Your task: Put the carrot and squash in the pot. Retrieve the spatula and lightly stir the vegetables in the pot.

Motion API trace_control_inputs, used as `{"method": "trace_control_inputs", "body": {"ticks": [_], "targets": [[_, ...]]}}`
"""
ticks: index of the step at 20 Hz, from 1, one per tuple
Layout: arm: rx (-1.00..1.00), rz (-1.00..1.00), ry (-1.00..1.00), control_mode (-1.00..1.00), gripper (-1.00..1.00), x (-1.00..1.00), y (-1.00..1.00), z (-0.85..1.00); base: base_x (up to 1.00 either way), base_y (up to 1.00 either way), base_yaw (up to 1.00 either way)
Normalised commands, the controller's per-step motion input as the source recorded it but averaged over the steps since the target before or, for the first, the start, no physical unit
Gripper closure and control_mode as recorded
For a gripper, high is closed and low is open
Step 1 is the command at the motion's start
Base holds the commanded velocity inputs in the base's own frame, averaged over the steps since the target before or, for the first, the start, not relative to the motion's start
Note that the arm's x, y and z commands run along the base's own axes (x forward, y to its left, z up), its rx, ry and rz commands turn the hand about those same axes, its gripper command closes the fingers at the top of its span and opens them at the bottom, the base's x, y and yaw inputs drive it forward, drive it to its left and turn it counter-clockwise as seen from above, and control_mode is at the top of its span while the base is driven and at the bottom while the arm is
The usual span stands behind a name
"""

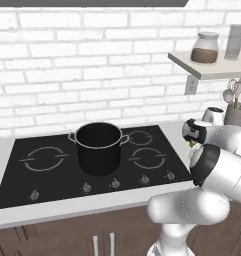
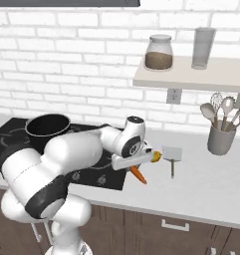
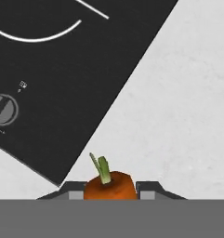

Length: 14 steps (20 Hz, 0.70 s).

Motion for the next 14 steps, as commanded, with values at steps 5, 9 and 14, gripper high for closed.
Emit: {"method": "trace_control_inputs", "body": {"ticks": [5,9,14], "targets": [[0.05,0.13,-0.05,-1.0,1.0,-0.18,0.73,1.0,0.0,0.0,0.0],[0.12,0.06,0.0,-1.0,1.0,-0.05,0.87,0.91,0.0,0.0,0.0],[0.15,0.06,0.0,-1.0,1.0,-0.01,0.97,0.93,0.0,0.0,0.0]]}}
